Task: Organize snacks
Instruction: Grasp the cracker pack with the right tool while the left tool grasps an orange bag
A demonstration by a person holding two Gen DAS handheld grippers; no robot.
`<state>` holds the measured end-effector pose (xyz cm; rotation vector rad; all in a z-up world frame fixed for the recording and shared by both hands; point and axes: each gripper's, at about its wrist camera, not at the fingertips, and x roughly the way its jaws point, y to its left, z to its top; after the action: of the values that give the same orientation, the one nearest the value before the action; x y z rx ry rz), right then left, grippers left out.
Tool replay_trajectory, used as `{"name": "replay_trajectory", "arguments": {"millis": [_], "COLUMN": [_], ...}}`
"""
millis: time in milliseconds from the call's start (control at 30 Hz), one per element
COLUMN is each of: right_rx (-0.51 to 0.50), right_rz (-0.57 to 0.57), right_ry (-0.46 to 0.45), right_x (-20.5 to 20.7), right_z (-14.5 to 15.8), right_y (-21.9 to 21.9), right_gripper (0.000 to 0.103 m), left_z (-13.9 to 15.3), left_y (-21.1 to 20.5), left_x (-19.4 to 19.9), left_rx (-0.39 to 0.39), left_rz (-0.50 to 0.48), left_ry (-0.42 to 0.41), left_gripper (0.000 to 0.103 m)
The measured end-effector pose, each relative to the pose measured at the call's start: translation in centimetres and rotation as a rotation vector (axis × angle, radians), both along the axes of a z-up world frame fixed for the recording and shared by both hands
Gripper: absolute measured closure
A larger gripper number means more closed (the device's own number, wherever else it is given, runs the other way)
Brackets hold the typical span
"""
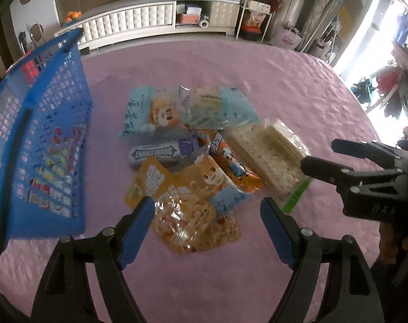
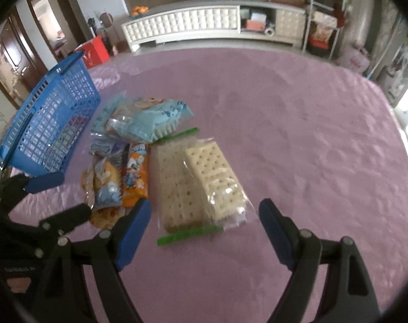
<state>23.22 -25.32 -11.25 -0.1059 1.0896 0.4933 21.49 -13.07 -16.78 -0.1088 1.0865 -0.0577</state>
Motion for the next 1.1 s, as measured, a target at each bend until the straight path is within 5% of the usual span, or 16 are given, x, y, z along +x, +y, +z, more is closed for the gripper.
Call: {"name": "replay_trajectory", "arguments": {"millis": [300,433,500,533,667,1100], "right_rx": [0.041,0.046,0.043,0.036,0.087,0.070], "right_rz": [0.058,0.098,0.102,0.098,0.099,0.045], "right_ry": [0.135,0.100,0.073,0.061,0.082,-0.110], "right_x": [4.1,4.2,4.1,4.0,2.8,-3.0], "right_z": [-4.0,-4.0,-3.9,-3.9,-3.8,0.7], "right_y": [-0.2,-0.3,-0.2,0.1,-0.1,1.6], "right_gripper": [0.017,0.018,0.027,0.040,0.048,0.050], "left_z": [-1.9,-2.0,-1.8,-1.7,-1.0,-0.3], "left_y": [-0.4,-0.6,-0.4,-0.1,0.6,3.5], "left_x": [2.2,2.6,2.5,2.2,0.5,-0.3], "left_rx": [0.024,0.009,0.000,-0.002,0.007,-0.147], "left_rz": [0.005,0.011,0.016,0.018,0.020,0.106], "left_ry": [0.034,0.040,0.036,0.035,0.016,0.045], "left_gripper": [0.024,0.024,0.024,0.024,0.024,0.024]}}
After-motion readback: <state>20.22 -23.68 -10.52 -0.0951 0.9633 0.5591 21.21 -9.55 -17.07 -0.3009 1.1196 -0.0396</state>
